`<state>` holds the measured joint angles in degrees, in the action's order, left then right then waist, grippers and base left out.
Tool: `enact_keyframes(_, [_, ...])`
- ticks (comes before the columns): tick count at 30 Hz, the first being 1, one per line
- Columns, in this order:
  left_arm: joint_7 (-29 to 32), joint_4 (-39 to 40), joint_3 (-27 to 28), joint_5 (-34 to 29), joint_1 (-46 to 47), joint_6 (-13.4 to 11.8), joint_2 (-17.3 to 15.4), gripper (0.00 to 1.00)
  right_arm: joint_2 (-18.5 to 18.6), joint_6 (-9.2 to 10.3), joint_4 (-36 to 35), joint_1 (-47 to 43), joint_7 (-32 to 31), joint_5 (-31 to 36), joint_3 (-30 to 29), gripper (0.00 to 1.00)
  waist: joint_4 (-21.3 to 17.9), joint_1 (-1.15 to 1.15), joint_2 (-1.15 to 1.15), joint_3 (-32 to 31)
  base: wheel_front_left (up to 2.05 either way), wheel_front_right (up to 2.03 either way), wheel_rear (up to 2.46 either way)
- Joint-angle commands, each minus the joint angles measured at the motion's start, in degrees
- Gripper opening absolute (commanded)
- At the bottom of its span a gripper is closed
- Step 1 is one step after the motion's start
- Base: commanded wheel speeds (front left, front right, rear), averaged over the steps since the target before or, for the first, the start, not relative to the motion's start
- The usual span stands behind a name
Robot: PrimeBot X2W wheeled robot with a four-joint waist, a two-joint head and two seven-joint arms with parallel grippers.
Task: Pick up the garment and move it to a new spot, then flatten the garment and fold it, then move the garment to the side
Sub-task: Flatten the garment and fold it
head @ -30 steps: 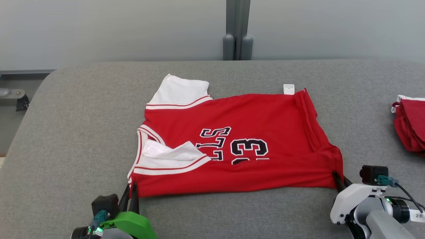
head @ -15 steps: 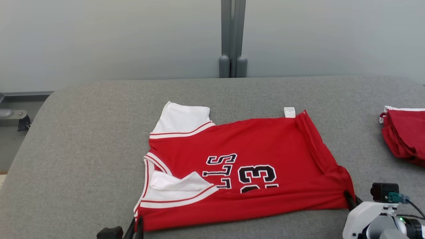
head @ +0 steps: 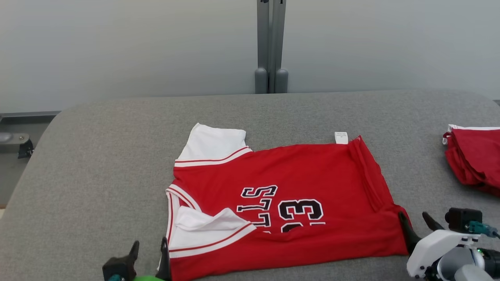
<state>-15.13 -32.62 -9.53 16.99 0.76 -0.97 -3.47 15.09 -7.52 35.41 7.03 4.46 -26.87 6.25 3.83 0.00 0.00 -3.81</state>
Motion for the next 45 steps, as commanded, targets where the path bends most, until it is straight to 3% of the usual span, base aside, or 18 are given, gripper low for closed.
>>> enact_keyframes(1, [0.0, 1.7, 0.9, -0.5, 1.5, -0.6, -0.4, 1.0, 0.0, 0.06, -2.0, -0.6, 0.0, 0.9, -0.8, 1.0, -0.6, 0.0, 0.0, 0.5, 0.0, 0.0, 0.0])
enact_keyframes(5, [0.0, 8.2, 3.7, -0.8, 3.3, -1.4, -0.3, 1.0, -0.5, 0.06, -9.2, 0.4, -0.1, 3.0, -2.7, 1.0, -2.0, 0.0, 0.0, 1.5, 0.0, 0.0, 0.0])
enact_keyframes(10, [0.0, 13.6, 3.7, -2.2, 7.4, 0.5, 0.1, 1.0, -0.7, 0.06, -15.0, 2.6, -0.6, 6.6, -5.0, 1.0, -4.0, 0.0, 0.0, 3.5, 0.0, 0.0, 0.0])
enact_keyframes(14, [0.7, 11.4, 1.5, -3.0, 14.9, 2.4, 0.0, 1.0, -0.9, 0.04, -18.4, 5.9, -2.0, 8.0, -4.8, 1.0, -5.6, 0.0, 0.0, 7.1, 0.0, 0.0, 0.0])
enact_keyframes(19, [9.9, 5.1, 0.8, -0.7, 27.0, 4.9, -0.6, 1.0, -0.2, 0.04, -21.1, 11.7, -3.4, 7.3, -2.7, 1.0, -8.3, 0.0, 0.0, 13.1, 0.0, 0.0, 0.0])
enact_keyframes(27, [25.0, -5.4, -1.4, -1.4, 46.8, 7.2, -6.8, 1.0, 0.5, 0.04, -21.8, 23.1, -2.8, 4.6, 0.5, 1.0, -12.8, 0.0, 0.0, 22.1, 0.0, 0.0, 0.0])
enact_keyframes(34, [38.3, -15.1, -5.6, -0.3, 57.5, 8.4, -11.4, 1.0, 1.5, 0.04, -20.5, 30.5, -1.3, 2.8, 4.2, 1.0, -15.7, 0.0, 0.0, 26.5, 0.0, 0.0, 0.0])
enact_keyframes(40, [43.1, -18.0, -11.7, 3.3, 60.5, 8.4, -15.6, 1.0, 2.3, 0.04, -18.8, 33.5, -0.2, 1.3, 6.4, 1.0, -17.1, 0.0, 0.0, 28.2, 0.0, 0.0, 0.0])
enact_keyframes(45, [43.5, -19.6, -15.4, 4.2, 61.8, 8.4, -18.3, 1.0, 2.8, 0.04, -17.4, 33.8, 0.9, 0.5, 7.5, 1.0, -17.1, 0.0, 0.0, 28.7, 0.0, 0.0, 0.0])
